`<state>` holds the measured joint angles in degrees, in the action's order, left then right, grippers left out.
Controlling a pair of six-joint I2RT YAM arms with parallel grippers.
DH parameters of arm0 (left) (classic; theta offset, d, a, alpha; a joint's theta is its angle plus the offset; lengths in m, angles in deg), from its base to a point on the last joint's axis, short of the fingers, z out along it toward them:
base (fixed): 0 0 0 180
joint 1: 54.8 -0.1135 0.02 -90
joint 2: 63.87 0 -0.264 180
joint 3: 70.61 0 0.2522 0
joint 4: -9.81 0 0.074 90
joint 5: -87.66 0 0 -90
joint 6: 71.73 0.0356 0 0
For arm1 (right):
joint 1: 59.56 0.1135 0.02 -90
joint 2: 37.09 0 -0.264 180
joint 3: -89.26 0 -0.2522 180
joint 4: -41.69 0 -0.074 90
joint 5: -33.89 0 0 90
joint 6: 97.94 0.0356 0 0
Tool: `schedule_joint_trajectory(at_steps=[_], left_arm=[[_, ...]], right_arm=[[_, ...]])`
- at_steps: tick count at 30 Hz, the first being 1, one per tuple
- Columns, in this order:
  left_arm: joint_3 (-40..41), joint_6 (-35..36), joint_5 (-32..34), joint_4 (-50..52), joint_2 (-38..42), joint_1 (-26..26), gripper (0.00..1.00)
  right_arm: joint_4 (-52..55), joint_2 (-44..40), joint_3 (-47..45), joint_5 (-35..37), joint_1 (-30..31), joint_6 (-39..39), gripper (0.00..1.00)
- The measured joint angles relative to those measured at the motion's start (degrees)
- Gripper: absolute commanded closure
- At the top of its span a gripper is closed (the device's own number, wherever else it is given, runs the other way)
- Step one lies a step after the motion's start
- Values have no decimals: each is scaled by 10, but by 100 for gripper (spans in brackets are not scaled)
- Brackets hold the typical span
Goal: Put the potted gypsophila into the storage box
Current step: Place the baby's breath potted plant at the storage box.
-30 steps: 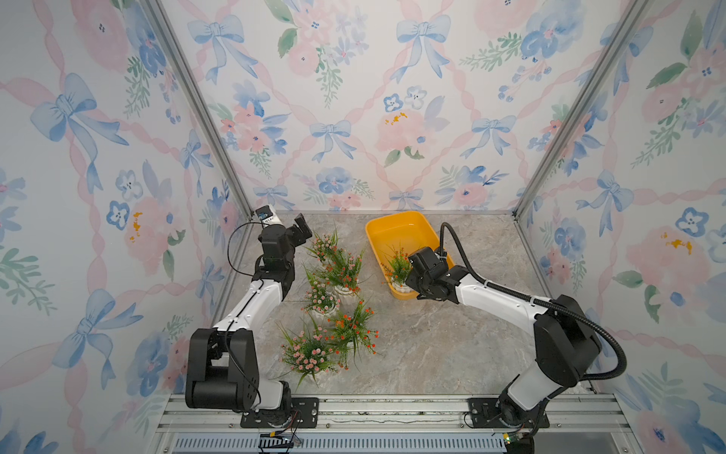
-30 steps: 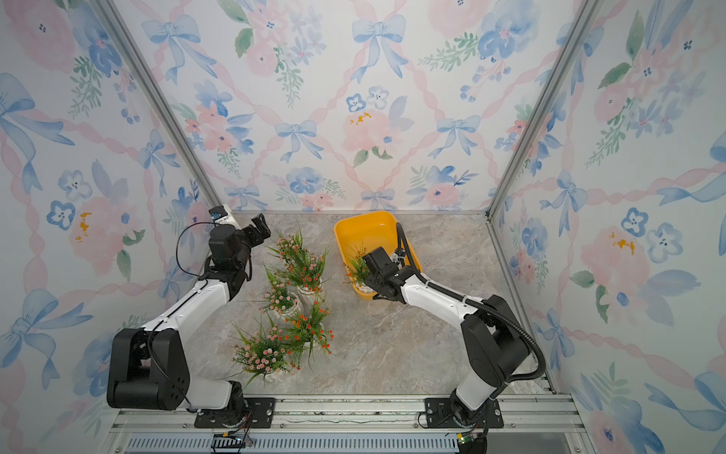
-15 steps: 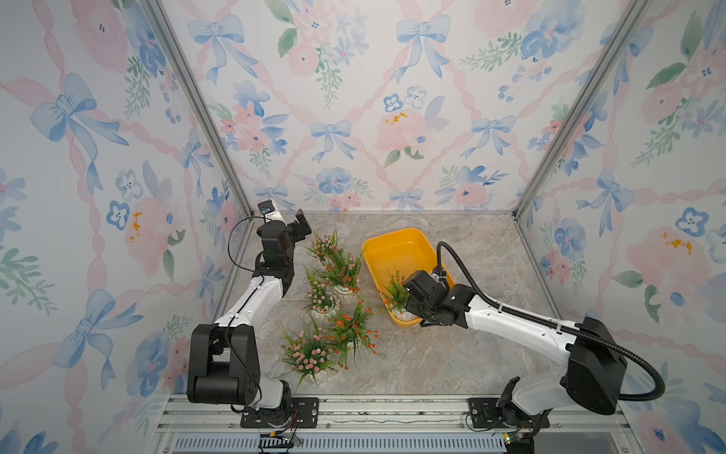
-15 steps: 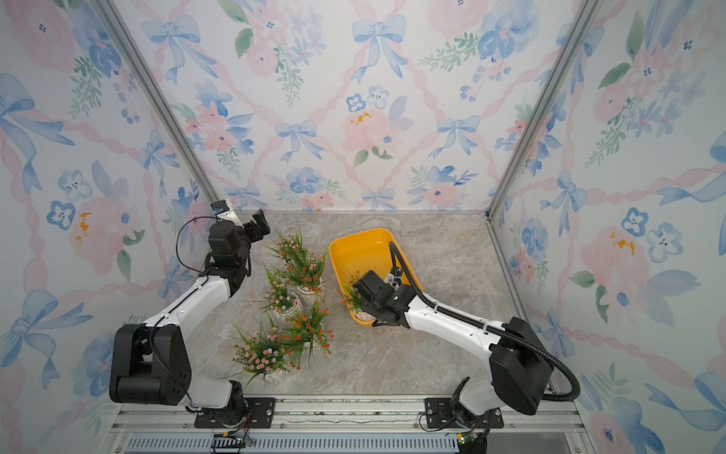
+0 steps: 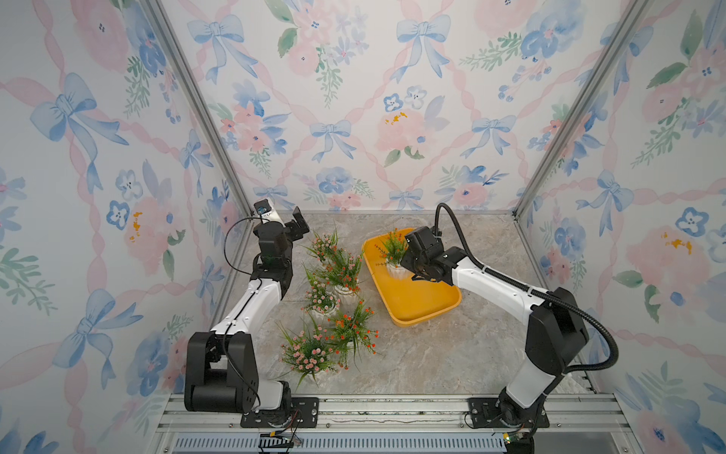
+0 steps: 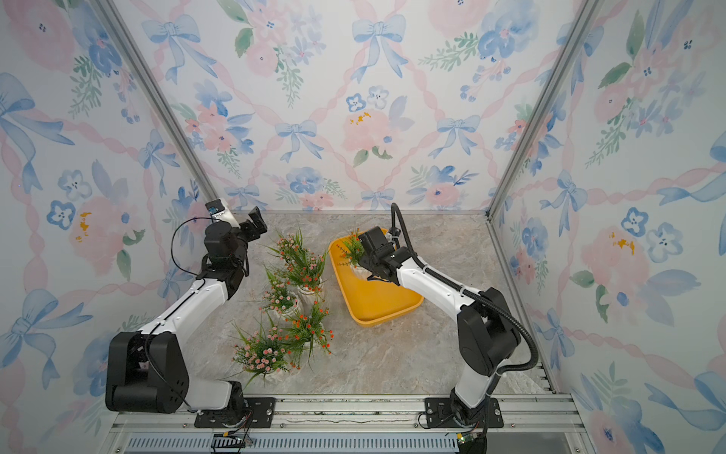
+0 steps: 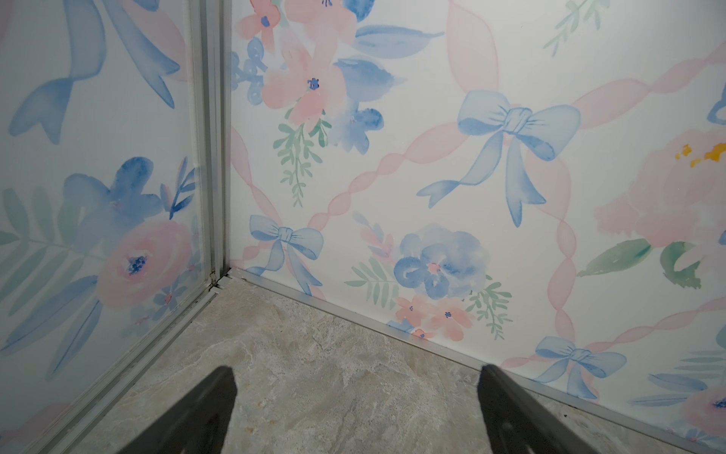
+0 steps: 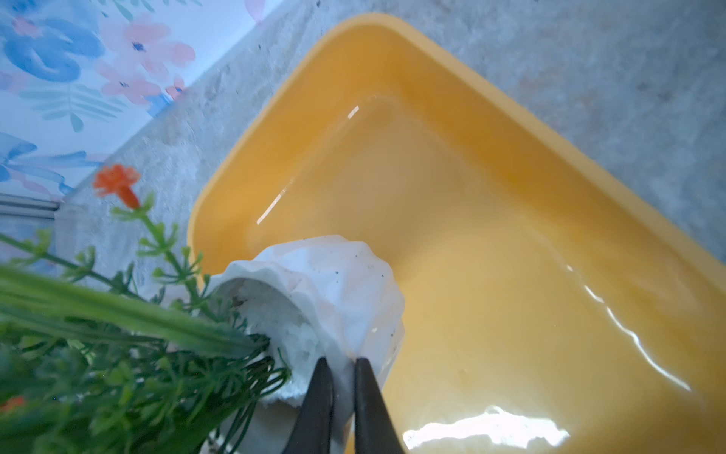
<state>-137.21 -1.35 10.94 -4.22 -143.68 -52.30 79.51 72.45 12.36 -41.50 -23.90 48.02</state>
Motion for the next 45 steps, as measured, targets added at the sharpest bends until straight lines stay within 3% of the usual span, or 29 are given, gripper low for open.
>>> schedule_joint_trajectory(at_steps=[16, 23, 30, 33, 36, 38, 45], left_arm=[[12, 2, -13, -5, 28, 0, 2], [35, -10, -11, -4, 34, 0, 2], [35, -25, -7, -4, 34, 0, 2], [36, -37, -7, -4, 33, 0, 2], [36, -51, -7, -4, 30, 0, 2], [36, -60, -9, -4, 25, 0, 2], [36, -72, -16, -4, 16, 7, 2]], right_arm=[[-142, 152, 73, -66, -90, -46, 100], [-140, 230, 186, -63, -95, -46, 100], [-131, 224, 170, -28, -98, -48, 100], [-130, 215, 134, -18, -104, -48, 87], [-147, 198, 110, -19, -111, -53, 64], [-159, 183, 96, -26, -114, -56, 55], [-191, 125, 54, -42, -117, -67, 50]])
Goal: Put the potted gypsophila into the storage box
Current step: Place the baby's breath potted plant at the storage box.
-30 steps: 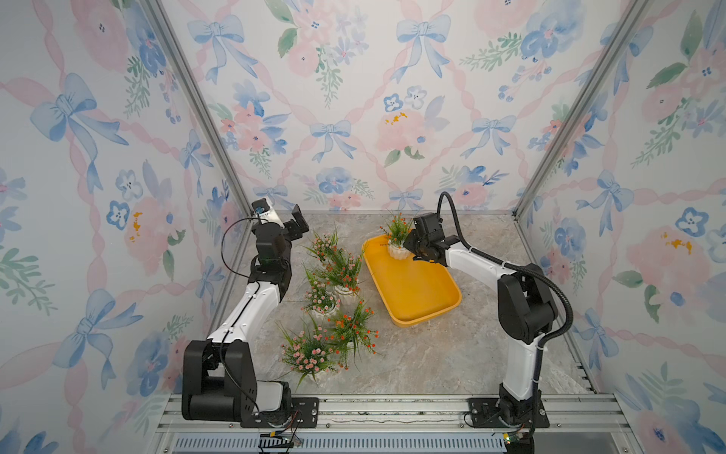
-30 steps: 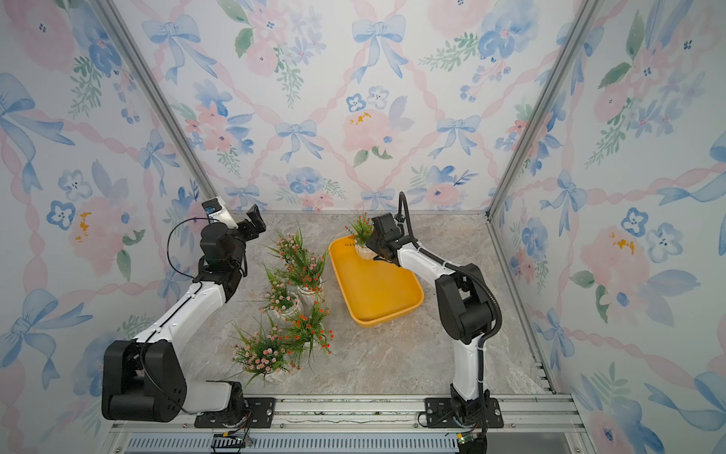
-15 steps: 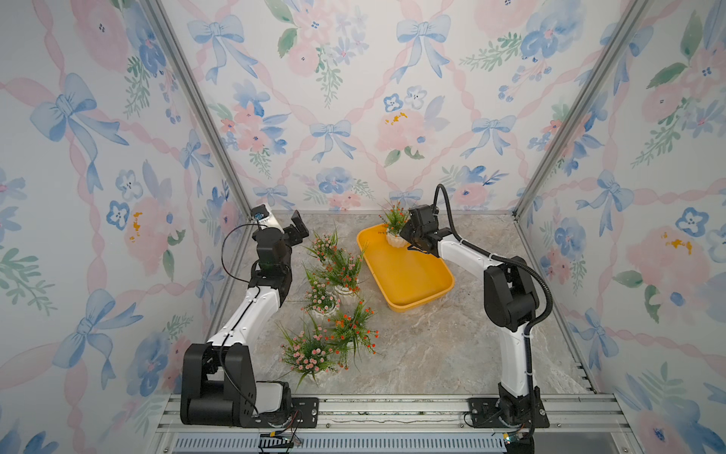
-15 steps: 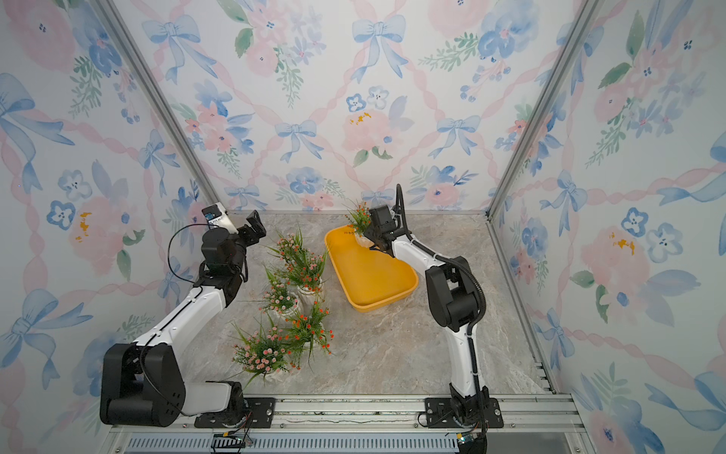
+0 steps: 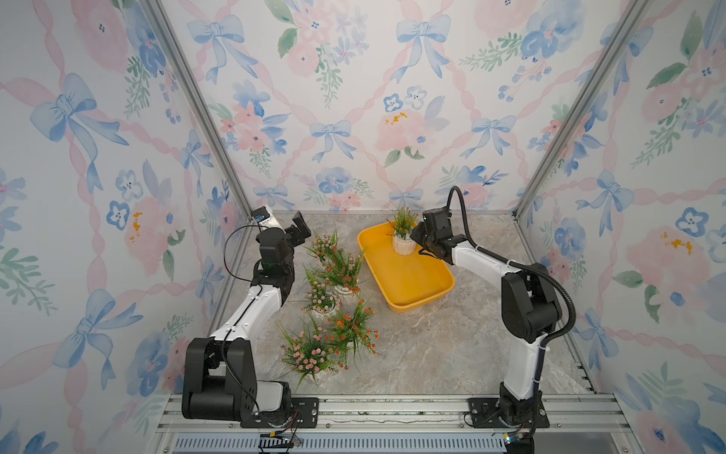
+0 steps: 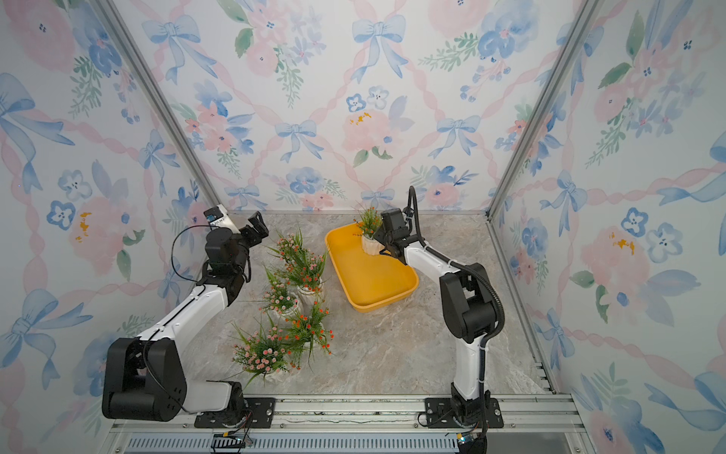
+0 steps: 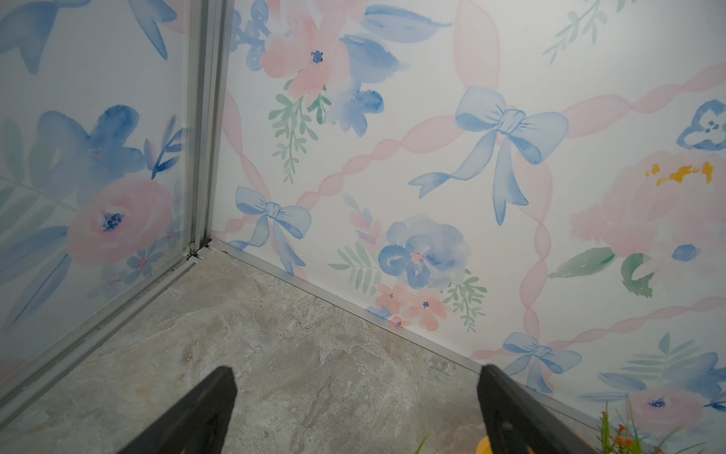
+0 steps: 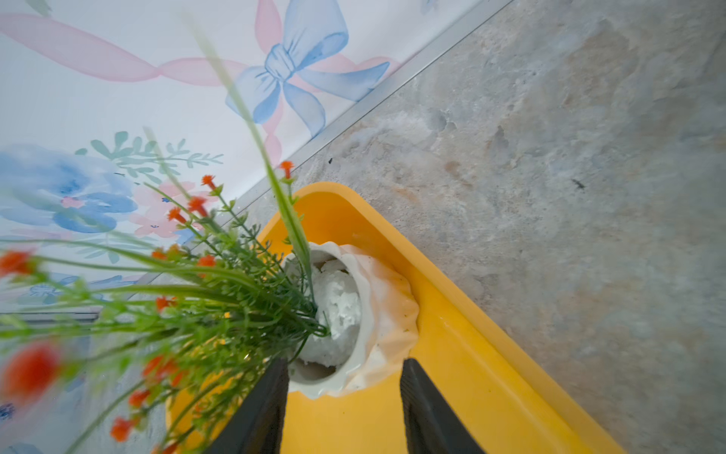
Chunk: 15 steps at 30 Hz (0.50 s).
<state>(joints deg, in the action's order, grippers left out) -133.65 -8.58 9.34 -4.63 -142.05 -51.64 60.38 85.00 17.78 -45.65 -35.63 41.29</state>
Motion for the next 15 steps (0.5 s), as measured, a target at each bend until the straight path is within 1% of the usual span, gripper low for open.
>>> schedule_joint_trajectory(at_steps=[4, 9, 11, 12, 15], left_arm=[[0, -2, -2, 0, -3, 5, 2], [3, -4, -2, 0, -2, 8, 2], [11, -4, -2, 0, 1, 9, 2], [16, -4, -2, 0, 4, 10, 2], [29, -3, 1, 2, 14, 10, 2]], right_arm=[[12, -3, 5, -11, -2, 3, 52], [10, -5, -5, -17, -2, 20, 51], [10, -16, -26, -12, -2, 23, 49], [19, -25, -38, -8, -3, 21, 45], [65, -55, -48, 10, -12, -14, 39]])
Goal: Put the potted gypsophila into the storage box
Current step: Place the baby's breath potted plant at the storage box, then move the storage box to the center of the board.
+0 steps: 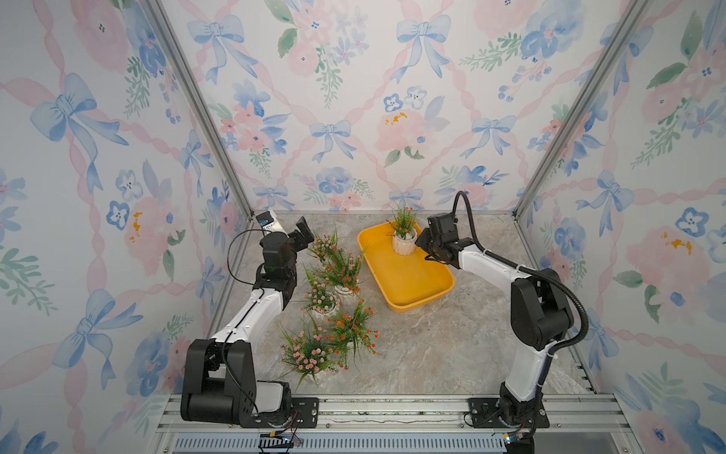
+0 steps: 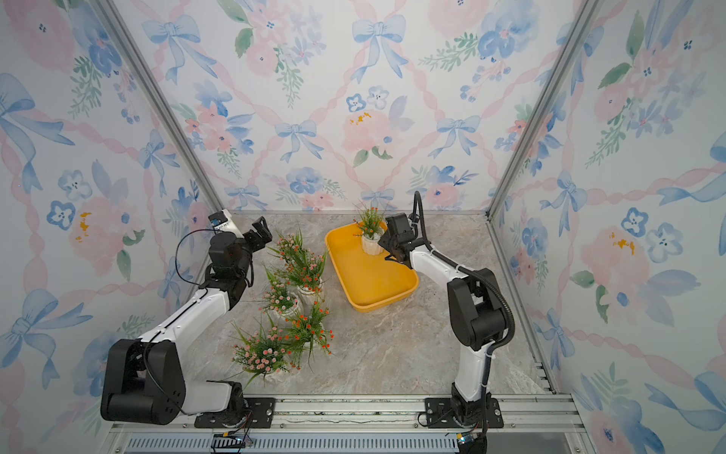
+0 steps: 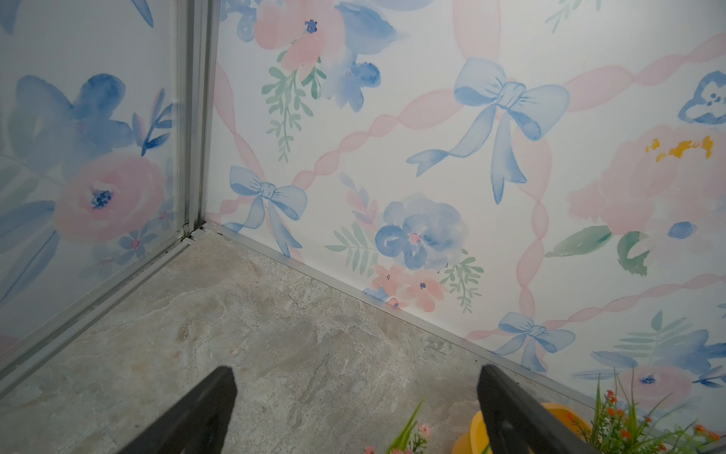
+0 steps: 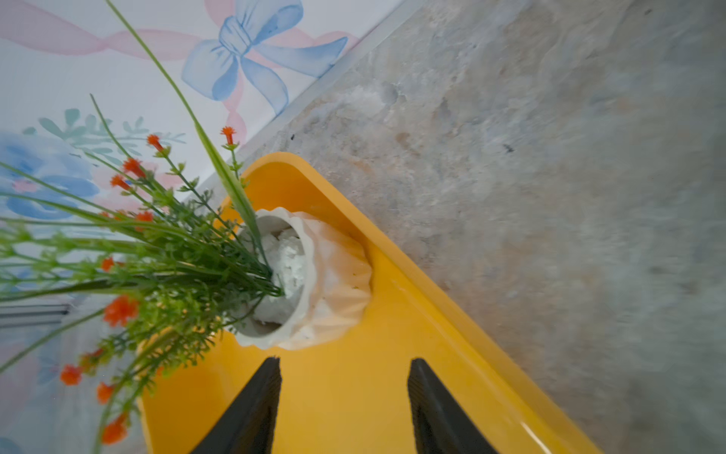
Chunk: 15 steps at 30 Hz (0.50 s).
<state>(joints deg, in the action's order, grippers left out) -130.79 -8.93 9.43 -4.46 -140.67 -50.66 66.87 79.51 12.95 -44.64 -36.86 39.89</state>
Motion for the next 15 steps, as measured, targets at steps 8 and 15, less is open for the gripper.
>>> schedule_joint_trajectory(at_steps=[8, 15], left_arm=[[-2, 12, 2, 0, -3, 0, 2], [-27, 12, -5, 3, -42, 0, 2]], right_arm=[[163, -76, 31, 66, -19, -171, 32], [223, 2, 85, -24, -65, -268, 43]])
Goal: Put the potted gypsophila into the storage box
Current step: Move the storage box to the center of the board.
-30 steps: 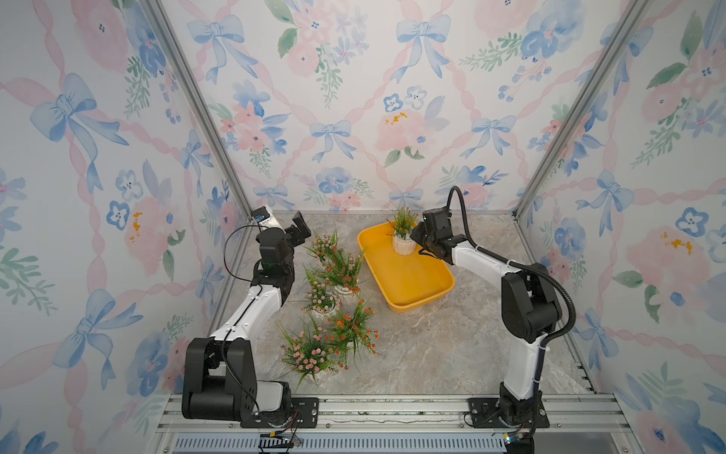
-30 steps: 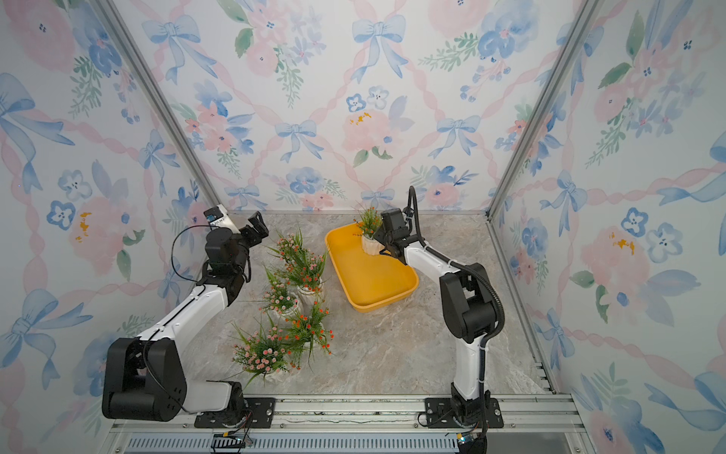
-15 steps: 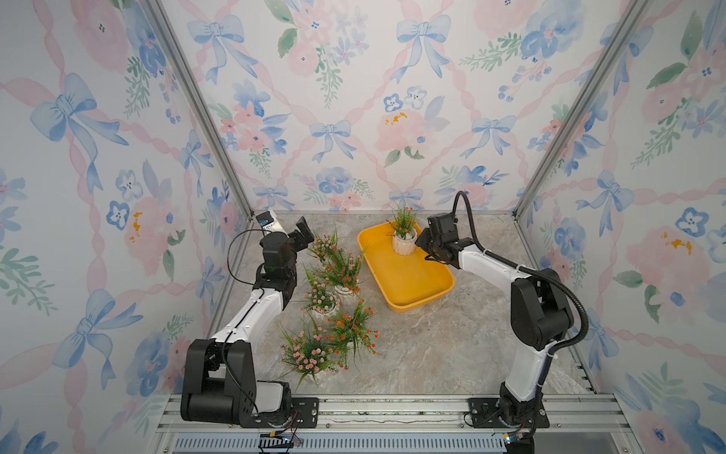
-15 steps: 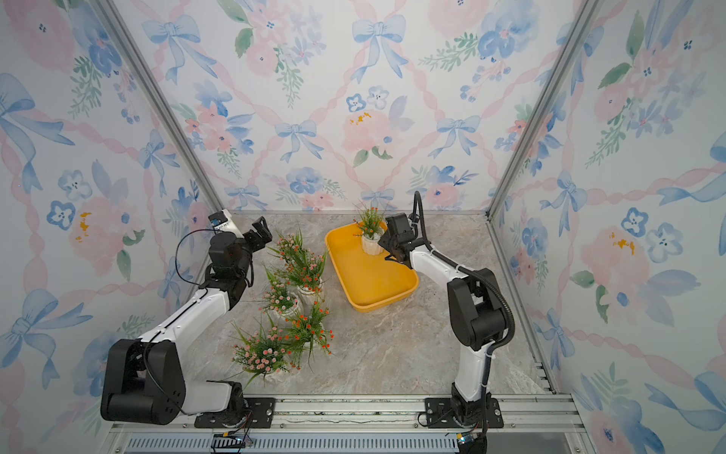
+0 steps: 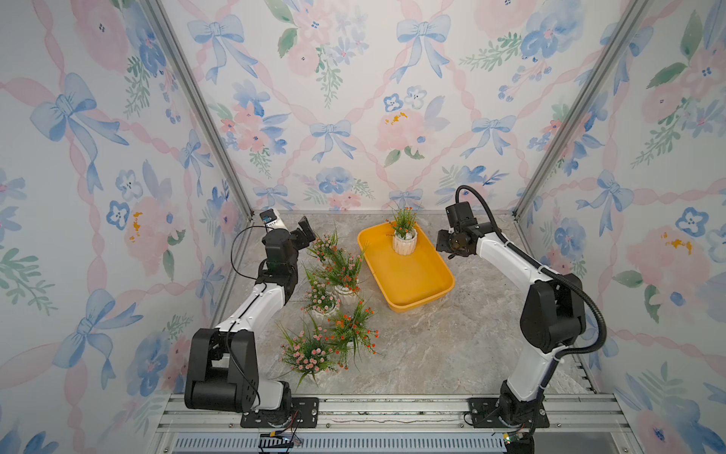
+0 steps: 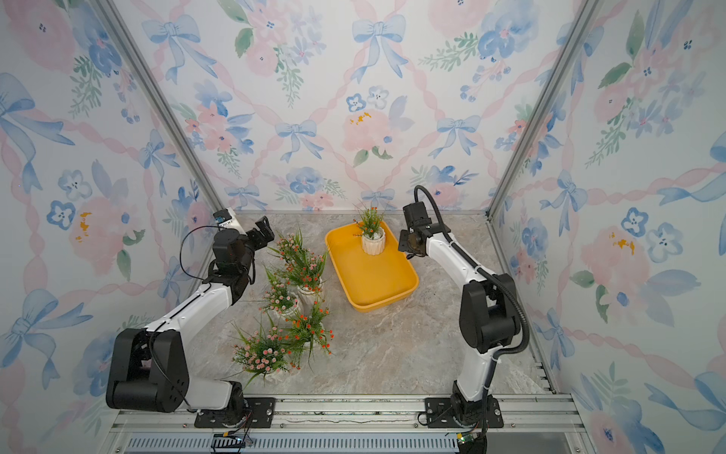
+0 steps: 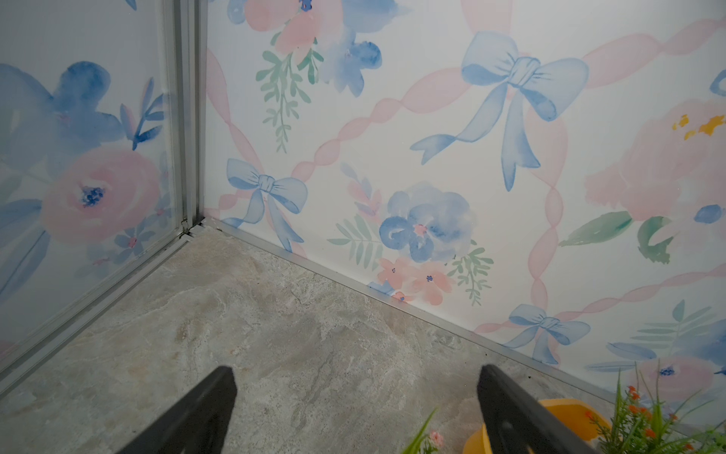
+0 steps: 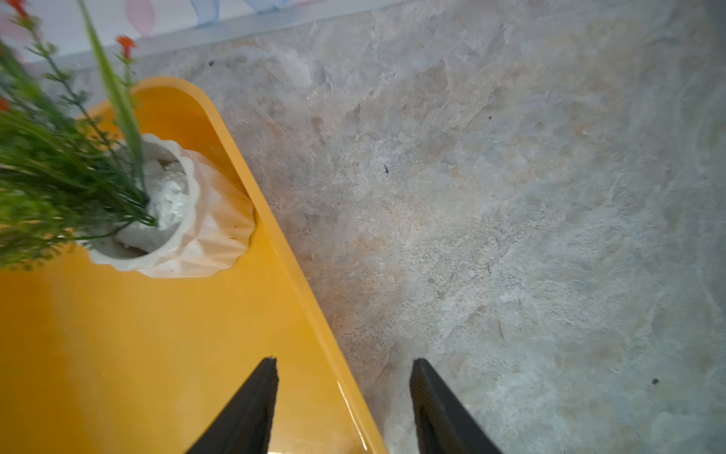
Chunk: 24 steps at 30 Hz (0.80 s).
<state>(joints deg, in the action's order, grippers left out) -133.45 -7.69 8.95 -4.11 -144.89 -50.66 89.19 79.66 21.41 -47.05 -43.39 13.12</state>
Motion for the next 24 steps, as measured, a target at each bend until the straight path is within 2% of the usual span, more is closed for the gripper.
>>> schedule_joint_trajectory(at_steps=[5, 11, 16, 24], left_arm=[[-3, 1, 3, 1, 0, 0, 2], [-3, 2, 10, 3, 6, 0, 2], [-3, 2, 14, 4, 7, 0, 2], [-3, -1, 13, 4, 7, 0, 2]], right_arm=[[25, 38, 2, -51, -22, -39, 44], [31, 50, 8, -105, -21, -61, 48], [47, 76, 28, -117, -13, -73, 69], [41, 68, -7, -117, -7, -85, 87]])
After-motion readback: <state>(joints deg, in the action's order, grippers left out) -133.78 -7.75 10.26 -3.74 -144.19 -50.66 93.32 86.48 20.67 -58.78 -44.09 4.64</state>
